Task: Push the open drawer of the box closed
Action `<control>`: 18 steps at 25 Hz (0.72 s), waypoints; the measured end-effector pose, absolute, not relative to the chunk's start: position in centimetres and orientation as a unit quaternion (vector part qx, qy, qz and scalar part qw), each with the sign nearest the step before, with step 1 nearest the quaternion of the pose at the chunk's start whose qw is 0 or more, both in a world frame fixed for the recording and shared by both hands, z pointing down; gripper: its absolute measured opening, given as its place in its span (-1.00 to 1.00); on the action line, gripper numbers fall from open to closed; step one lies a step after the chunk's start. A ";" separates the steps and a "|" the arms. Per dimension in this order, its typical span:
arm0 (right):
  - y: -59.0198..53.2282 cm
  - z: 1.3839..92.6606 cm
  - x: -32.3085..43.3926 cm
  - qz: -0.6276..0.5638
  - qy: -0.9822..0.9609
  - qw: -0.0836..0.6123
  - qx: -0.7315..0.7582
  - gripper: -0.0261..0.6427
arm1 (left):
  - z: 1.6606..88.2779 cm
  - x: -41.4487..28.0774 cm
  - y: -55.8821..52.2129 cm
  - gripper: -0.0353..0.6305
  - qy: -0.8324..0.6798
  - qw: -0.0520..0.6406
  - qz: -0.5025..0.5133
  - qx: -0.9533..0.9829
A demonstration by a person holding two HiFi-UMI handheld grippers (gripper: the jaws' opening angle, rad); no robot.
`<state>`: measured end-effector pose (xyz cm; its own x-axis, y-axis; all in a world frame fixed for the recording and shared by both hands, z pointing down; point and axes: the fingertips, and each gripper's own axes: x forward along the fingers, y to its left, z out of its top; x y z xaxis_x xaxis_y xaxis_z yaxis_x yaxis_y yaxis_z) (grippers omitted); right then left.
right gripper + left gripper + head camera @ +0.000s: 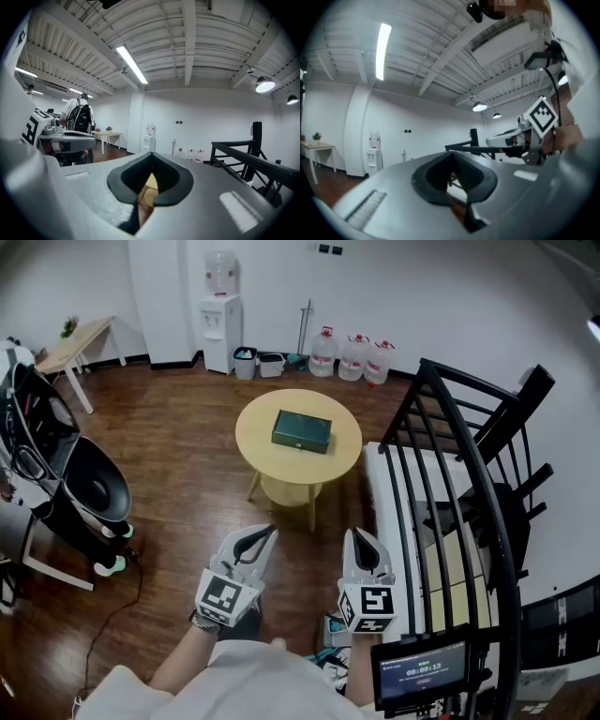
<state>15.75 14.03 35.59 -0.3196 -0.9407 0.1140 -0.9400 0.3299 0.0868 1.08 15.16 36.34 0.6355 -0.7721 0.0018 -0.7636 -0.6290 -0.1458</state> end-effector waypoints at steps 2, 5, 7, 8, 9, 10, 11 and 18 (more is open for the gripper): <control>15.7 35.6 15.9 -0.001 -0.813 0.069 0.578 -0.91 | 35.4 1.6 17.2 -0.87 0.421 0.080 -0.020 -0.903; 17.4 35.7 15.5 0.005 -0.819 0.070 0.570 -0.91 | 34.9 2.3 19.0 -0.87 0.408 0.091 -0.022 -0.908; 18.9 35.7 14.6 0.006 -0.828 0.072 0.556 -0.91 | 34.4 2.1 20.2 -0.87 0.402 0.089 -0.017 -0.911; 19.4 35.6 14.3 0.004 -0.831 0.073 0.552 -0.91 | 34.0 2.0 20.5 -0.87 0.405 0.087 -0.012 -0.910; 19.7 35.5 14.1 0.001 -0.832 0.075 0.550 -0.91 | 33.6 2.0 20.5 -0.87 0.409 0.086 -0.011 -0.908; 19.9 35.4 13.9 0.000 -0.831 0.076 0.550 -0.91 | 33.5 1.9 20.5 -0.87 0.411 0.090 -0.016 -0.907; 20.4 35.3 13.6 -0.002 -0.832 0.078 0.549 -0.91 | 33.7 1.8 20.7 -0.87 0.411 0.097 -0.027 -0.906; 22.3 34.4 10.8 -0.029 -0.835 0.096 0.542 -0.92 | 35.1 0.3 22.2 -0.88 0.382 0.059 -0.031 -0.922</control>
<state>10.77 22.25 34.40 -0.3944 -0.9099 0.1286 -0.8989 0.4111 0.1514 0.28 22.19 35.12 0.7061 -0.7080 0.0125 -0.7005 -0.7010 -0.1336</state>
